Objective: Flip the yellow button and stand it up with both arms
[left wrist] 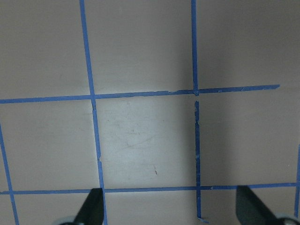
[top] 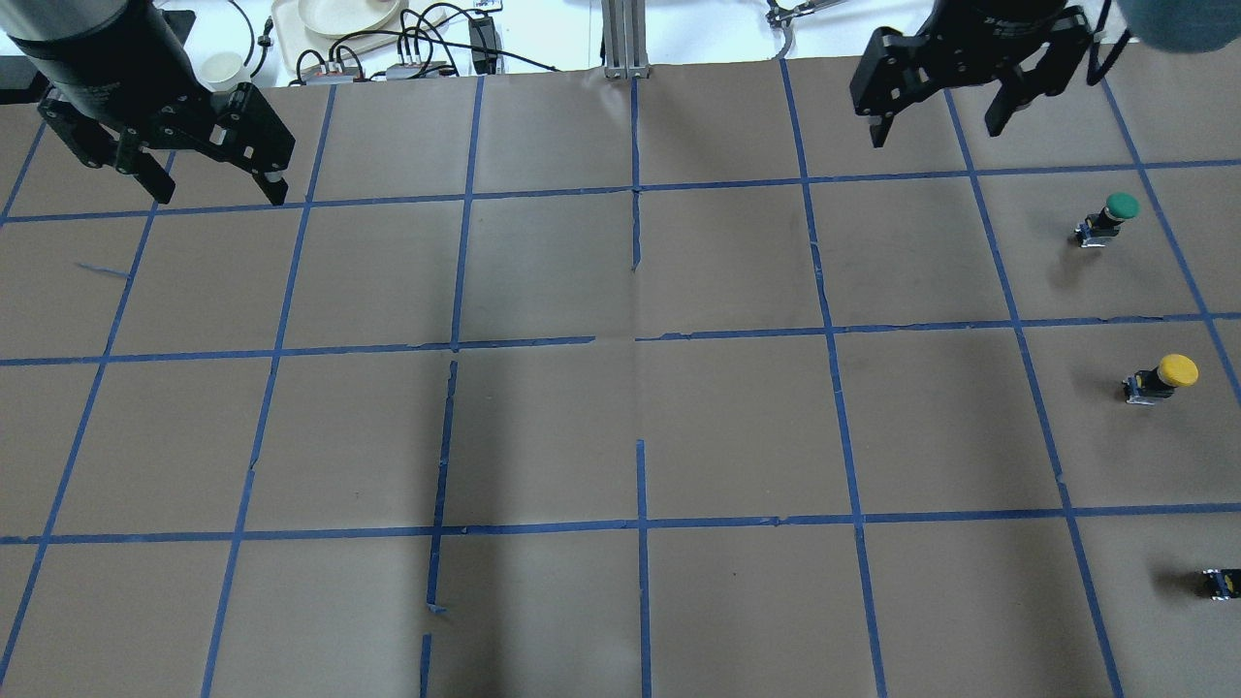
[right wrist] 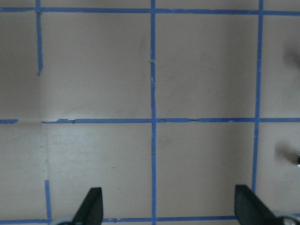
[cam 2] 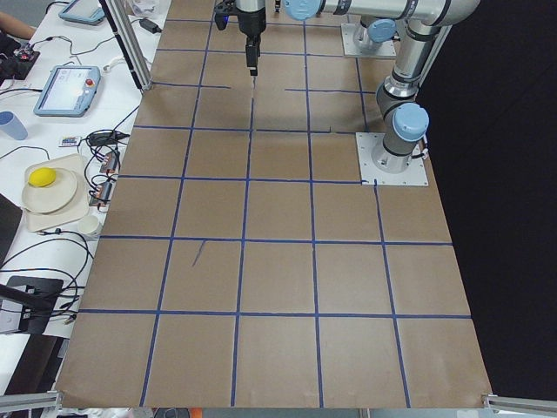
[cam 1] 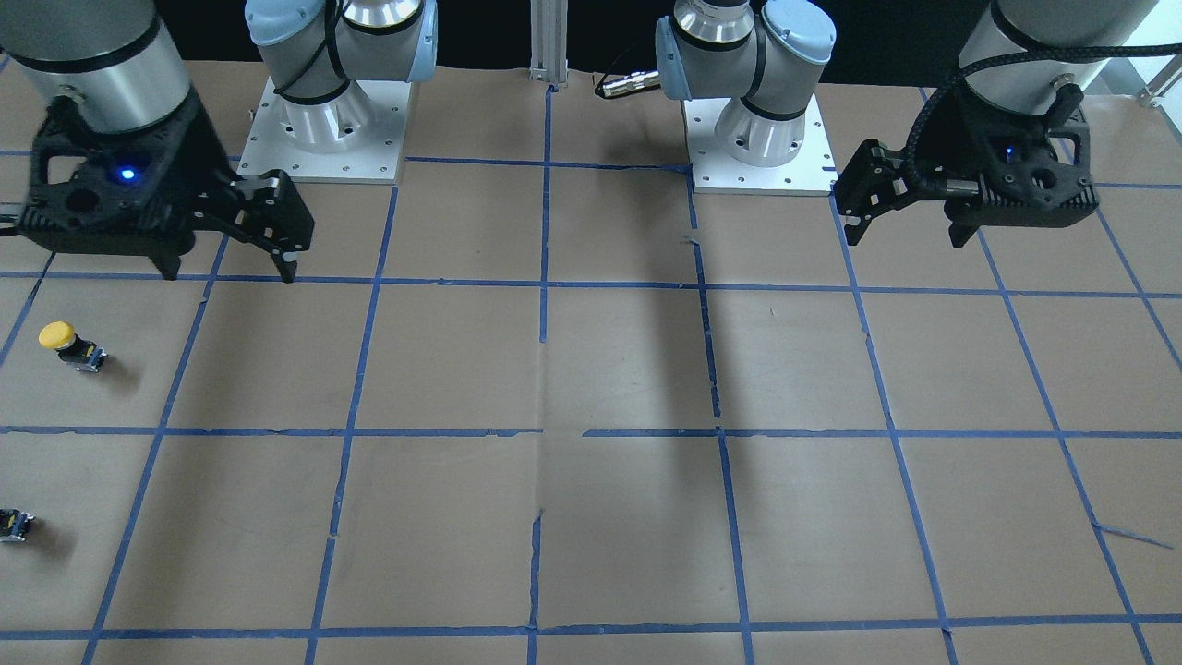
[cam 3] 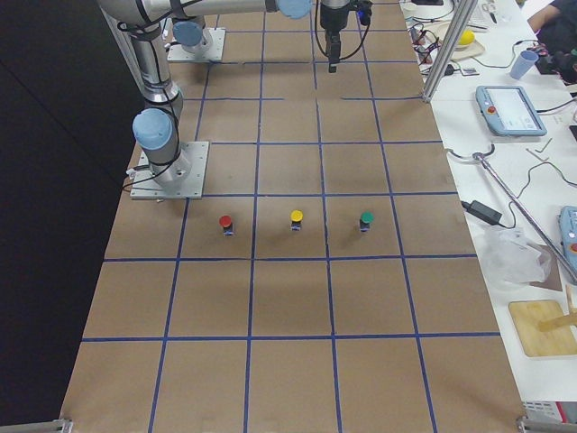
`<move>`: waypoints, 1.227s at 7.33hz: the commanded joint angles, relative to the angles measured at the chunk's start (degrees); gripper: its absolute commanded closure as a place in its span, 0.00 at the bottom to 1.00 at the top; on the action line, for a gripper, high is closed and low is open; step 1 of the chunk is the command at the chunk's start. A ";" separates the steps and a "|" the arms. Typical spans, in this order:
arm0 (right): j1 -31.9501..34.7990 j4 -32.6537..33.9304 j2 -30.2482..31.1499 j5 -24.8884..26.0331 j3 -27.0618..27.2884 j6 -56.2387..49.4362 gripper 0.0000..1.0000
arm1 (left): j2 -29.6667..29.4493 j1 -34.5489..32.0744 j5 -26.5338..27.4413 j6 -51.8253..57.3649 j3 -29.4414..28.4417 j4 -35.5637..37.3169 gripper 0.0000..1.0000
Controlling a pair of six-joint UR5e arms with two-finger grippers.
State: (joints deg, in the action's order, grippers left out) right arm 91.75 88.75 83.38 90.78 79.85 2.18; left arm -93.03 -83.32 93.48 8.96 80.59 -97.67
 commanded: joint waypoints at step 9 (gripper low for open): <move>2.11 -6.66 0.65 -2.36 1.27 5.91 0.00 | -0.22 0.00 -0.75 0.00 -0.44 0.73 0.00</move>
